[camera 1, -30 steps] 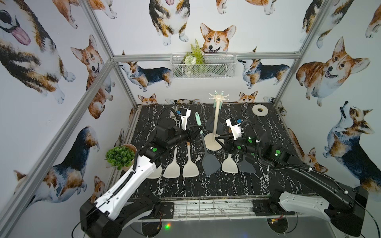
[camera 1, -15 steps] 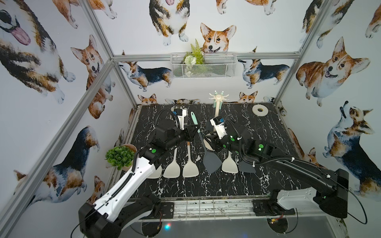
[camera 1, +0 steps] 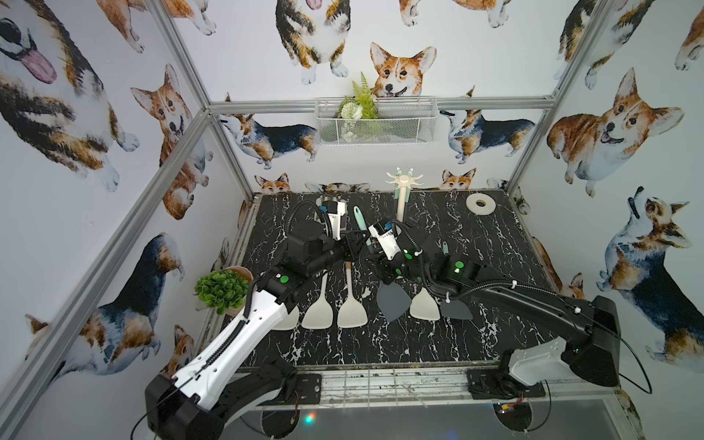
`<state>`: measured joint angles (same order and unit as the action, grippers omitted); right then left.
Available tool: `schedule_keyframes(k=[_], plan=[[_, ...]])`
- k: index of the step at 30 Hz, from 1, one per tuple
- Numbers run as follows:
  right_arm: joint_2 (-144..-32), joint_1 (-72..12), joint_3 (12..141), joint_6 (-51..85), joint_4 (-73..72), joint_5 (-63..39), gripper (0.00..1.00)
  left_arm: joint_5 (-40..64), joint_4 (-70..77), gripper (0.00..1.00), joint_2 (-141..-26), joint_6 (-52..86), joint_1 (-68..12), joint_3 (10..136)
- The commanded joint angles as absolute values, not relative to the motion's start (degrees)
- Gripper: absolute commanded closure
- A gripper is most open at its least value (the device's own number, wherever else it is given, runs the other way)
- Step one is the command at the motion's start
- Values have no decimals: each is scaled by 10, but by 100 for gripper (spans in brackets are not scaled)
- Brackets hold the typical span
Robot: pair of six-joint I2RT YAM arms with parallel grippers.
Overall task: Take the spatula off the kitchen utensil rack
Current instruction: Place the spatula at the center of the board.
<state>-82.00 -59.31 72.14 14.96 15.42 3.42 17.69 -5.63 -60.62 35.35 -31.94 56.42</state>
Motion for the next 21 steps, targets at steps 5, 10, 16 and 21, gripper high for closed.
schedule_keyframes(k=[5, 10, 16, 21], plan=[[-838, -594, 754, 129, 183, 50, 100, 185, -60, 100, -593, 327, -319, 571], [-774, -594, 726, 104, 202, 92, 100, 196, -75, 70, -579, 280, -319, 576], [-653, -531, 701, 94, 293, 97, 100, 191, -86, 52, -568, 237, -319, 579], [-560, -398, 693, 88, 382, 78, 100, 193, -95, 51, -577, 219, -319, 582]])
